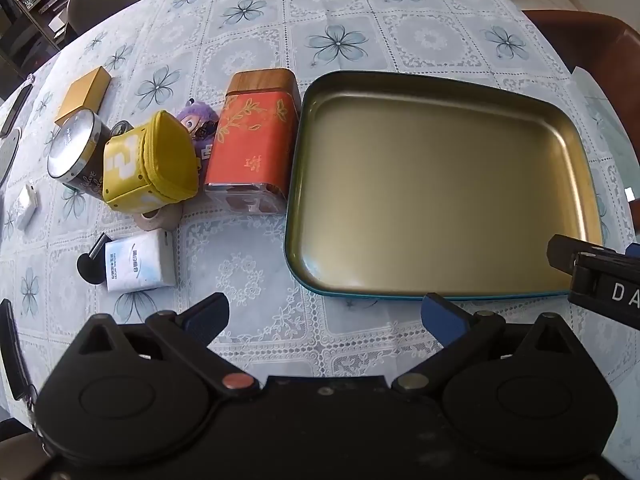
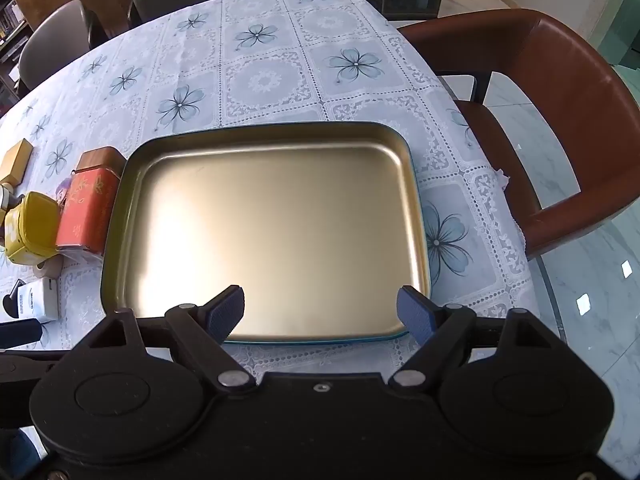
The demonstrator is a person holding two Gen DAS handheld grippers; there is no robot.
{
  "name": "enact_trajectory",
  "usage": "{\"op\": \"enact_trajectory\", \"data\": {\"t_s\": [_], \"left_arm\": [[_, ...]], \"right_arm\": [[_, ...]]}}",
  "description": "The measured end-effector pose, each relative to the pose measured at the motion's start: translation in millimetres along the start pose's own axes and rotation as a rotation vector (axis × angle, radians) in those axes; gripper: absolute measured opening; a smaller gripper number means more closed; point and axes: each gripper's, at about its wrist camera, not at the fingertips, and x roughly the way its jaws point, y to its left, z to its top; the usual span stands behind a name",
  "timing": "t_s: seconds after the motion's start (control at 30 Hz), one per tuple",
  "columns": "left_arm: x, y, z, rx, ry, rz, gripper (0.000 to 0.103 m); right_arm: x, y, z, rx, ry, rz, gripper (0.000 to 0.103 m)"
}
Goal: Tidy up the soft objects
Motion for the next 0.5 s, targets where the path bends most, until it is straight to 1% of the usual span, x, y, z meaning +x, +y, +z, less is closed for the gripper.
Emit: {"op": "enact_trajectory", "data": {"t_s": [0.4,0.43,0.5], "left_arm": [[3.2,2.8,2.4,-0.019,0.009,0.004,0.103],[2.4,5.7,-3.0,-0.015,0.005,0.005,0.103],[4.0,1.9,-1.2,-0.015,0.000,0.008,0.103]], "right_arm": [[3.1,5.6,1.3,-0.006,0.004,-0.002,0.079],[3.0,5.8,1.8,-0.007,0.004,-0.003,0.079],[3.7,5.9,1.9,-0.007,0.006,-0.003,0.079]]}}
